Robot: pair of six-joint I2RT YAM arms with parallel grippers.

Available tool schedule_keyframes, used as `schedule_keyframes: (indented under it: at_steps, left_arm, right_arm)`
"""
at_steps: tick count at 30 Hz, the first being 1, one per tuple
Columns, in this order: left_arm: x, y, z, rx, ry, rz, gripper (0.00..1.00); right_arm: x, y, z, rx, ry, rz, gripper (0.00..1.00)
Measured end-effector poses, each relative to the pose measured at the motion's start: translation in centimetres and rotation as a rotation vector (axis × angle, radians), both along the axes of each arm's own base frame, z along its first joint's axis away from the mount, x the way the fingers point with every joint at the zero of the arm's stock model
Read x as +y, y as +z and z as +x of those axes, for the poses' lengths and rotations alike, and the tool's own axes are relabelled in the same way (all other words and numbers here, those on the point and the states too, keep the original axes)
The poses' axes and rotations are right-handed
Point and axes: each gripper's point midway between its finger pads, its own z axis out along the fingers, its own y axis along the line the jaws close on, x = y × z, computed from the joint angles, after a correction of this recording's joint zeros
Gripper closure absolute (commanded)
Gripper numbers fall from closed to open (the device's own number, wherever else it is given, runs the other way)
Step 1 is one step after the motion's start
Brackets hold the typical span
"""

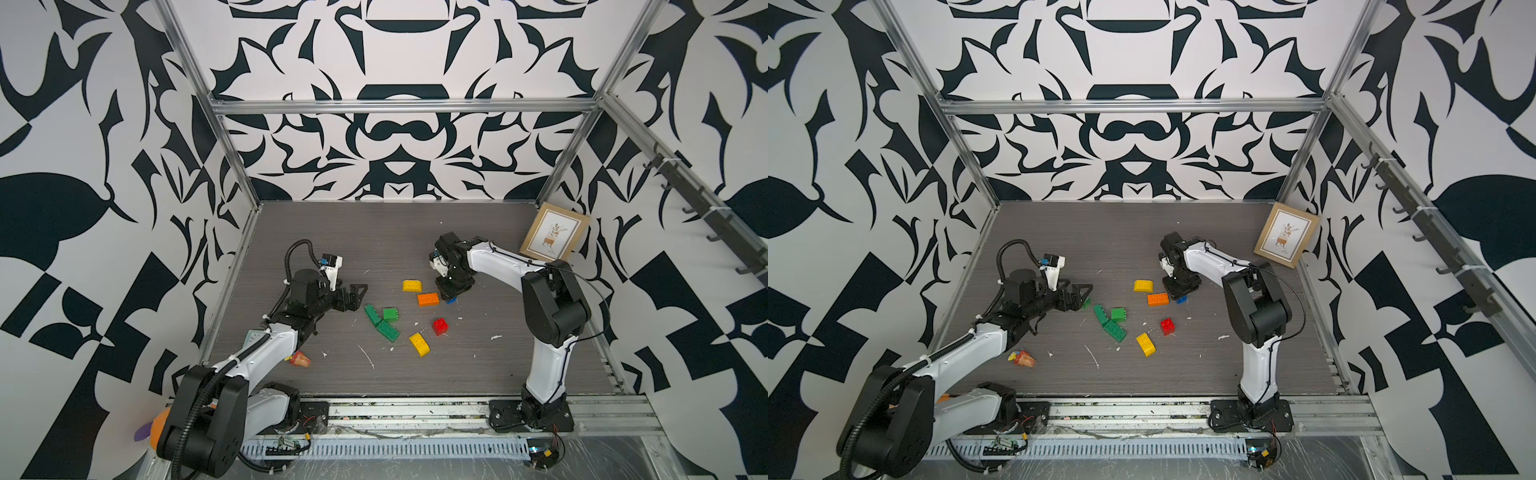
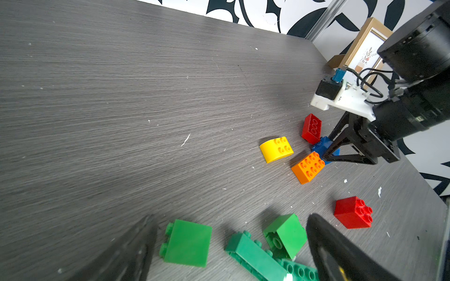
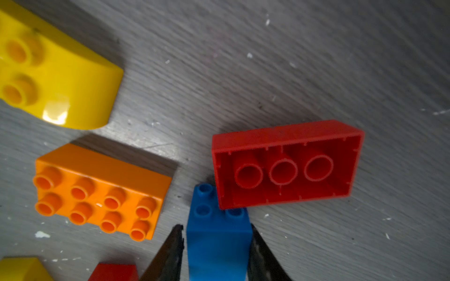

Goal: Assemble an ice cream with lego
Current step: Adjust the lego brick at the center of the board.

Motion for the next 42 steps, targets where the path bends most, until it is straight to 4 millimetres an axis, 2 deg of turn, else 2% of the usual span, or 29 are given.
schedule_keyframes:
  at_steps: [4, 7, 10, 13, 16, 22, 26, 36, 39, 42]
  left_arm:
    - [0.0, 0.0, 0.0, 0.001, 0.0, 0.0, 0.01]
    - [0.0, 0.0, 0.0, 0.001, 0.0, 0.0, 0.01]
    - [0.0, -0.1, 0.0, 0.002, -0.001, 0.0, 0.01]
    - [0.0, -0.4, 0.0, 0.011, 0.0, 0.003, 0.01]
    - [0.0, -0.7, 0.0, 0.021, -0.001, 0.005, 0.01]
    - [-0.2, -0.9, 0.0, 0.024, -0.009, 0.002, 0.01]
    - [-0.3, -0.7, 0.1, 0.017, -0.013, -0.002, 0.01]
    - [-0.5, -0.9, 0.1, 0.022, -0.025, -0.007, 0.01]
    - [-0.6, -0.9, 0.1, 0.022, -0.027, -0.007, 0.01]
    - [-0.6, -0.9, 0.0, 0.023, -0.027, -0.007, 0.01]
  right_arm:
    - [-0.1, 0.3, 0.3, -0.075, -0.03, 0.03, 0.87]
    - [-1.2, 1.1, -1.1, -0.203, -0.077, 0.085, 0.88]
    - [-2.5, 2.1, -2.9, -0.377, -0.13, 0.169, 0.97]
    - [-3.2, 2.1, -3.4, -0.539, -0.176, 0.255, 0.93]
    - [-3.2, 1.0, -3.1, -0.635, -0.196, 0.299, 0.93]
    - [-1.5, 1.3, -0.5, -0.801, -0.196, 0.389, 0.93]
    - [-1.0, 1.3, 0.2, -0.866, -0.198, 0.418, 0.93]
    - [-1.2, 1.4, 0.7, -0.965, -0.23, 0.437, 0.87]
    - [-0.8, 1.5, 0.2, -0.988, -0.225, 0.427, 0.8]
    - [-0.3, 1.4, -0.5, -0.995, -0.216, 0.412, 0.79]
